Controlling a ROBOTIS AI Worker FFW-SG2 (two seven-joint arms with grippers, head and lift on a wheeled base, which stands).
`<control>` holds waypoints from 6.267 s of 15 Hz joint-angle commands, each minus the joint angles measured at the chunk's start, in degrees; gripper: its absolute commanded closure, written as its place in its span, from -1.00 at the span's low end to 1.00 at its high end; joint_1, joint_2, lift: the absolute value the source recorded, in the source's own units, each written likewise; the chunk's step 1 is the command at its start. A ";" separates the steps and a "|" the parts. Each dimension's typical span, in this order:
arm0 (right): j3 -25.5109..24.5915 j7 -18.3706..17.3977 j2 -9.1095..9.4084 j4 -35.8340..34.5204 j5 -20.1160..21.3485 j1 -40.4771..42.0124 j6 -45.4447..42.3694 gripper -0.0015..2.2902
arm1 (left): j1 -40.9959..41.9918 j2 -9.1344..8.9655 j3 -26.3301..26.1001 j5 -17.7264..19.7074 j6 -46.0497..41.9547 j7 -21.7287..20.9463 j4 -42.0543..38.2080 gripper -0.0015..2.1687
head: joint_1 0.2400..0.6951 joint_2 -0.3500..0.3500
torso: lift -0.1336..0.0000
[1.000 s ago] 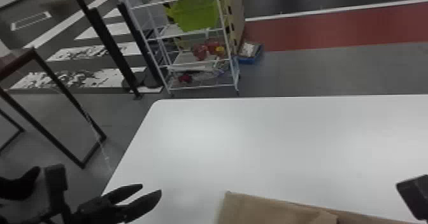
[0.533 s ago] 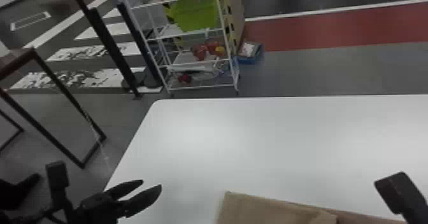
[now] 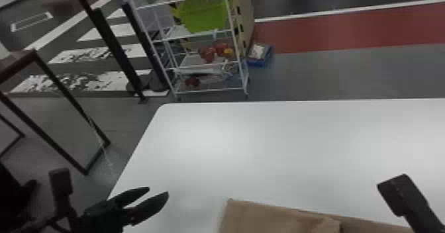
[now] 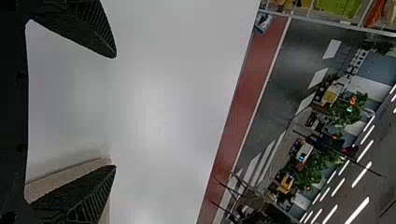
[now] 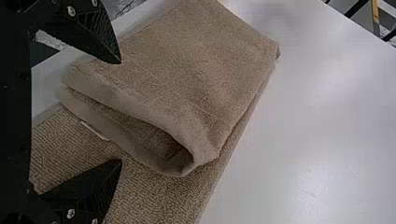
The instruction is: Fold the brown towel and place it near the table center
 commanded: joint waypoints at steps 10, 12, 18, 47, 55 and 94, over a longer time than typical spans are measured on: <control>0.32 0.19 0.55 -0.61 -0.70 -0.59 0.30 -0.88 | 0.00 -0.32 0.63 0.18 0.00 -0.26 0.00 -0.97 | 1.00 1.00 | -0.83; 0.49 0.19 1.08 -0.25 -0.53 -1.03 0.30 -0.85 | 0.00 -0.32 0.63 0.27 0.00 -0.26 0.00 -0.97 | 1.00 1.00 | -0.83; 0.40 0.19 1.08 -0.34 -0.44 -1.29 0.30 -0.70 | 0.00 -0.32 0.63 0.18 0.00 -0.17 0.00 -0.97 | 1.00 1.00 | -0.83; -16.47 0.19 -2.53 -15.81 -3.16 11.37 0.30 0.63 | 0.26 -0.32 0.28 1.23 -0.35 -0.96 -0.26 -0.98 | 1.00 1.00 | -0.83; -26.14 0.19 -3.67 -17.13 -8.17 17.08 0.30 0.63 | 0.79 -0.32 -0.87 1.32 -0.17 -0.78 -0.61 -0.98 | 1.00 1.00 | -0.83; -56.37 0.19 -7.27 -9.57 -21.88 22.88 0.30 0.63 | -1.06 -0.32 -11.50 -6.41 0.35 4.05 0.71 -0.98 | 1.00 -0.28 | -0.83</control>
